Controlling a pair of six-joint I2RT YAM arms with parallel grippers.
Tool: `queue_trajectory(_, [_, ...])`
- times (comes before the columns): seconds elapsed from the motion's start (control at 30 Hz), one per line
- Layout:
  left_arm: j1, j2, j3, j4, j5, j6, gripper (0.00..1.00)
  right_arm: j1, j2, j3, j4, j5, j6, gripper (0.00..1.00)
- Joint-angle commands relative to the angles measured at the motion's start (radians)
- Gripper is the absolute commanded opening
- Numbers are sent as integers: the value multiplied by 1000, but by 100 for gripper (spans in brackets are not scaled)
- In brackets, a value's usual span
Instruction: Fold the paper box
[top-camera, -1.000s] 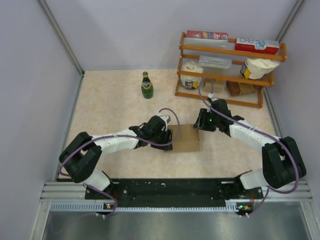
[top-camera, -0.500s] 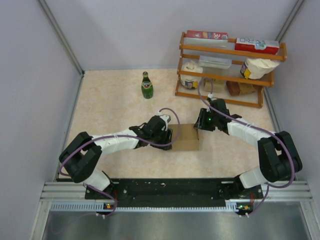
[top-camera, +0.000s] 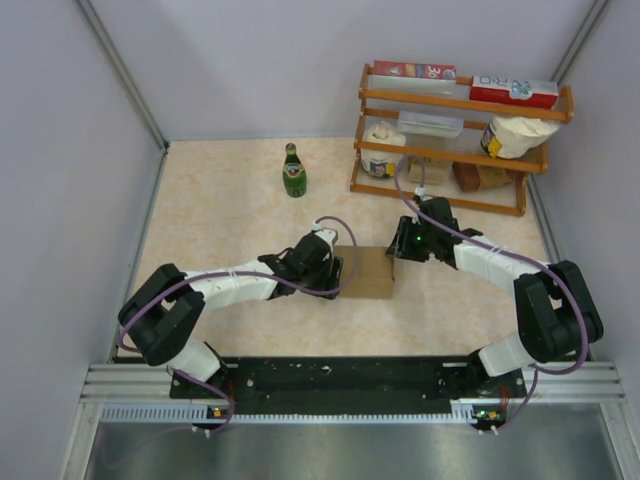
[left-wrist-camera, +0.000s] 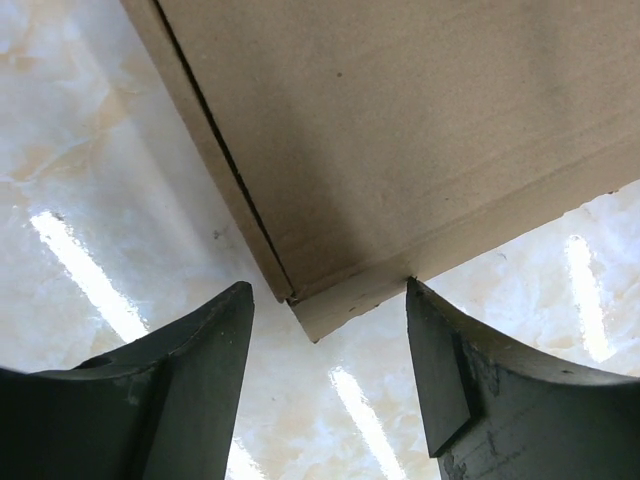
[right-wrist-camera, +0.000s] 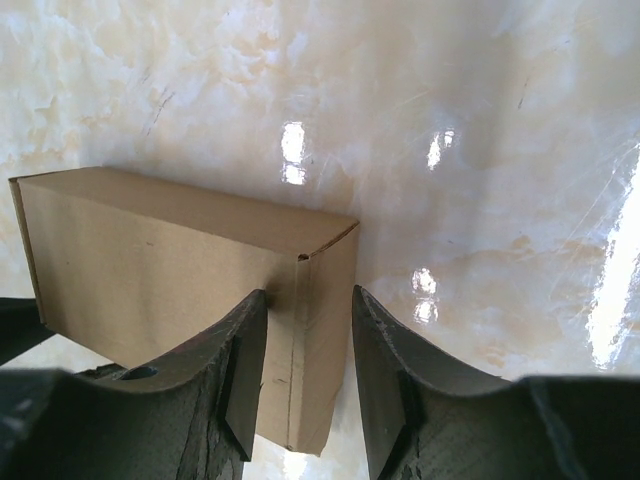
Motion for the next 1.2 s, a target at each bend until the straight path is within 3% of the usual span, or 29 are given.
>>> queue_trajectory(0.0, [-5,-12,-16,43,-84,13,67,-12,24,38,10,-11,-2,39])
queue_trajectory(0.4, [-10,13,-25,45,-204,-2,72,-12,5,29,7,-35,-5,39])
queue_trajectory(0.67, [-8,-68,-77,56,-209,-7,73,-23,-90,81,-33,21,-26,42])
queue_trajectory(0.9, [-10,-199,-112,45,-193,-28,73,-35,37,205,-18,52,-63,41])
queue_trajectory(1.07, [-11,-272,-149,53,-179,-65,72,-37,129,285,-64,97,-143,25])
queue_trajectory(1.17, [-11,-303,-172,54,-187,-80,65,-35,162,304,-85,107,-175,17])
